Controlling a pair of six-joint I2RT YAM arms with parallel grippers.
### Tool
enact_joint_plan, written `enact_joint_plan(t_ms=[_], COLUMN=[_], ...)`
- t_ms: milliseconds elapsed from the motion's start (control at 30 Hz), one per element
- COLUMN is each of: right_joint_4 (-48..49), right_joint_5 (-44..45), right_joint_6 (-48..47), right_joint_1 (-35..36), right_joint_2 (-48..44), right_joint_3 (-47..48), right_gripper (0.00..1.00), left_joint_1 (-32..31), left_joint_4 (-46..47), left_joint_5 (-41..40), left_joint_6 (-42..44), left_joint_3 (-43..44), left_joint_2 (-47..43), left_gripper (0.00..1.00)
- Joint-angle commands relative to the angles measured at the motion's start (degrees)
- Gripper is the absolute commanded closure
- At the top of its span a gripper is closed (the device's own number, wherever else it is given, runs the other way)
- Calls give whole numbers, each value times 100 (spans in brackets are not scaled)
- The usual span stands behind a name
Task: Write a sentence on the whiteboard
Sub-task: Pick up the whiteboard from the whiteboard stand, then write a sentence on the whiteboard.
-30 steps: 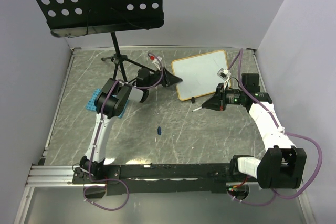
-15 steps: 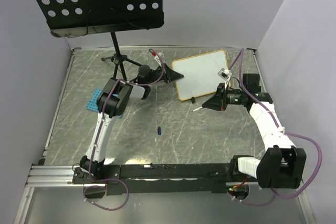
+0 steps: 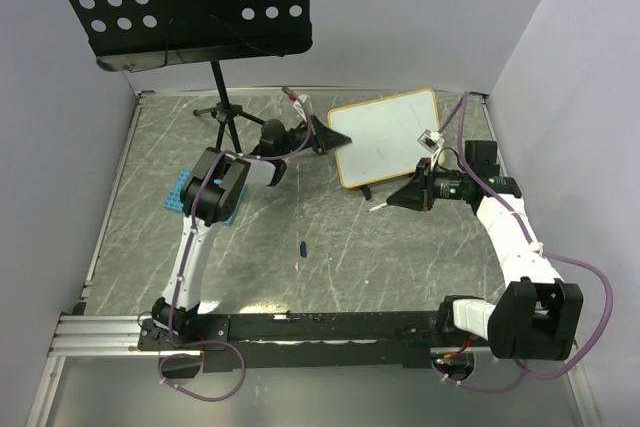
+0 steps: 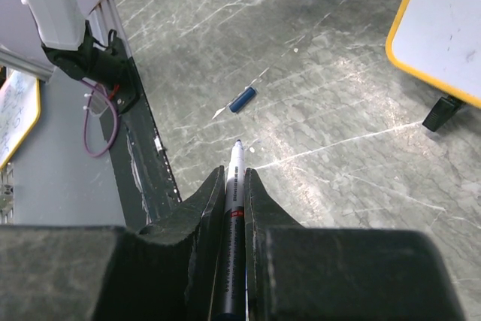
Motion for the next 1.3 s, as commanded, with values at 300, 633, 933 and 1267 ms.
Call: enact_joint_plan(t_ms=[300,633,933,1267], right_joint_4=[-120,-954,-1702,-1906], right_joint_5=[-398,-986,-909,-399], right_joint_6=[-309,-1335,-1952,-1928], right_joint_1=[-58,-49,3,337], right_joint_2=[-343,-668,-1072,-1257], right_joint_3=[169,344,669,890], right_gripper=[100,100,100,100], left_joint_1=[-37,-107,-318,-1143], left_joint_4=[828,-6,-1922,-1924], left_joint_5=[-410,-814,-1507,-2668], left_joint_6=[-95,651,1609,1242], left_joint_3=[-810,-3035,-4529,-6330], left_joint_2=[-1748,-3971,-6265,-8305], left_gripper=[99,99,99,99])
